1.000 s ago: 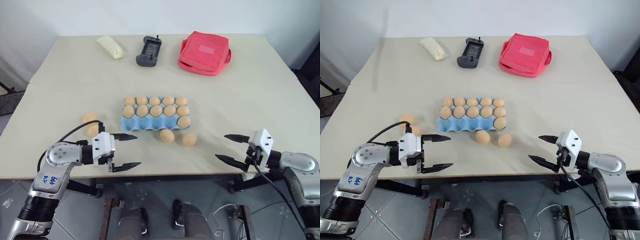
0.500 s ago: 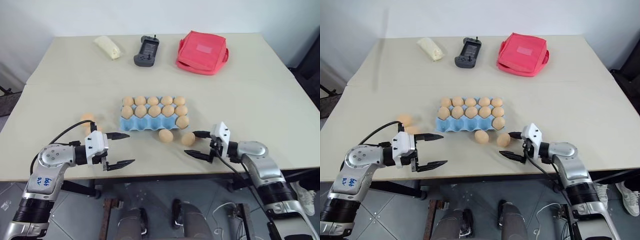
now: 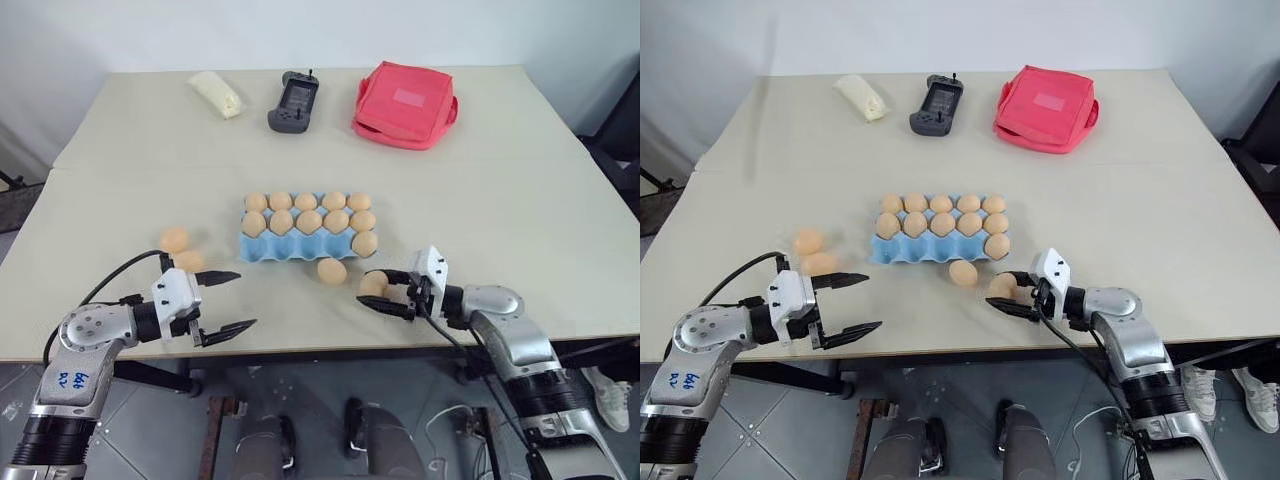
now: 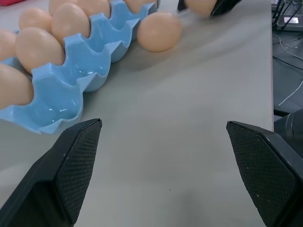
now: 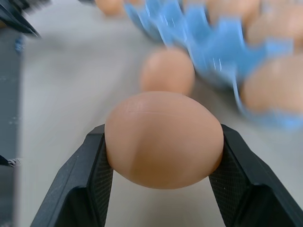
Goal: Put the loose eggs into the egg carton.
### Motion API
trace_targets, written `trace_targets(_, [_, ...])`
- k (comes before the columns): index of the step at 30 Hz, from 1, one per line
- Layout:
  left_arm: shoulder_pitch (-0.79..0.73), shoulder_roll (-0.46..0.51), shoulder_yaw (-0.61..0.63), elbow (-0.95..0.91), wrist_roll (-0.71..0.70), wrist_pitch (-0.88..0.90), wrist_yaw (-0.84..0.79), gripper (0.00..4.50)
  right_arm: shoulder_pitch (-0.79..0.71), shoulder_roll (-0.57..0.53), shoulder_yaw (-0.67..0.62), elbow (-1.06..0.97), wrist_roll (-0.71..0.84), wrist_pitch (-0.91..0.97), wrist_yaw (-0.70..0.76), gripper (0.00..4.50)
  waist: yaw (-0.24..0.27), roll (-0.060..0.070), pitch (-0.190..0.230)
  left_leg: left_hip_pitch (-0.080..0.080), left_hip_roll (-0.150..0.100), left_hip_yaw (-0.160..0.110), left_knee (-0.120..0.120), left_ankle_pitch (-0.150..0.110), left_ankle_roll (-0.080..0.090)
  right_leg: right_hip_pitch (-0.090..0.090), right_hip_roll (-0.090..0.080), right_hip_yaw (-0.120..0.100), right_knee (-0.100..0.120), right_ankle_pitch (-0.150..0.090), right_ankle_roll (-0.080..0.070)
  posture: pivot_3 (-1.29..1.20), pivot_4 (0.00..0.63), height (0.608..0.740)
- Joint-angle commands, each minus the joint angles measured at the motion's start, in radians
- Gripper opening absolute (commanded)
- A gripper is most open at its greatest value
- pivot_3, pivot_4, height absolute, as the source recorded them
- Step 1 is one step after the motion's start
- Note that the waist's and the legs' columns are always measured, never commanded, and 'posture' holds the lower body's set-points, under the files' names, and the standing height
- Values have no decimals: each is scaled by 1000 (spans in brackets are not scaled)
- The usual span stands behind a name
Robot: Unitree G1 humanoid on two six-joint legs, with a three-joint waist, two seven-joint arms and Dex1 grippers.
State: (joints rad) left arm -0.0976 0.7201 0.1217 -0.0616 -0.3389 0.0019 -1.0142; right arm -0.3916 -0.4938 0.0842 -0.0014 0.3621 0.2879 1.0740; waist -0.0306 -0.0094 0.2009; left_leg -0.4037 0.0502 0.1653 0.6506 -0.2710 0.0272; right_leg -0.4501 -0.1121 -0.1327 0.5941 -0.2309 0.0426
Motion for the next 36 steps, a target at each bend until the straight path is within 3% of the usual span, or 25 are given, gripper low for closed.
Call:
trace_targets(1, [12,0,31,-2,-5,-11,16,4500,-79,36,-7,-69,42,67,-52,2439,-1,0,0,0,0,0,0,0,0,0,0,0,0,0,-1,0,150,740])
trace_targets(6, [24,-3,32,-6,-2,-9,28,4500,-258,151,53,128,-86,-11,-163,2439,0,0,0,0,2,0,-1,2,-2,-1,2,0,0,2,-4,0,150,740])
trace_targets(10, [29,-6,49,-39,-24,21,47,4500,-325,173,67,258,-127,-89,-147,2439,5,0,0,-3,1,1,-2,3,-2,-4,1,0,1,2,-4,0,150,740])
trace_targets(11, [29,-9,56,-51,-35,33,55,4500,-334,173,68,279,-132,-103,-139,3112,5,0,0,-3,0,2,-2,4,-5,-5,1,0,2,2,-3,0,150,740])
trace_targets(16, [32,-9,72,-84,-51,65,76,4500,-351,139,35,307,-126,-132,-100,4447,1,0,0,-4,-1,10,-1,6,2,-8,0,0,4,3,2,0,150,740])
trace_targets(22, [26,-20,56,-98,-50,80,76,4500,-244,29,-34,109,-34,-61,-28,4447,4,0,0,-3,-1,11,-1,3,-1,-11,0,1,4,3,2,0,150,740])
trace_targets(28, [-56,-47,9,-89,-37,98,73,4500,-16,-142,-167,-56,92,55,37,4447,14,-1,-1,-3,-2,10,0,2,2,-10,-1,2,5,2,1,0,150,740])
trace_targets(36, [-175,-72,-55,-45,-44,120,36,4500,149,-244,-274,60,49,-128,89,4447,5,-1,-1,-2,-1,11,1,2,2,-9,2,2,5,4,1,0,150,740])
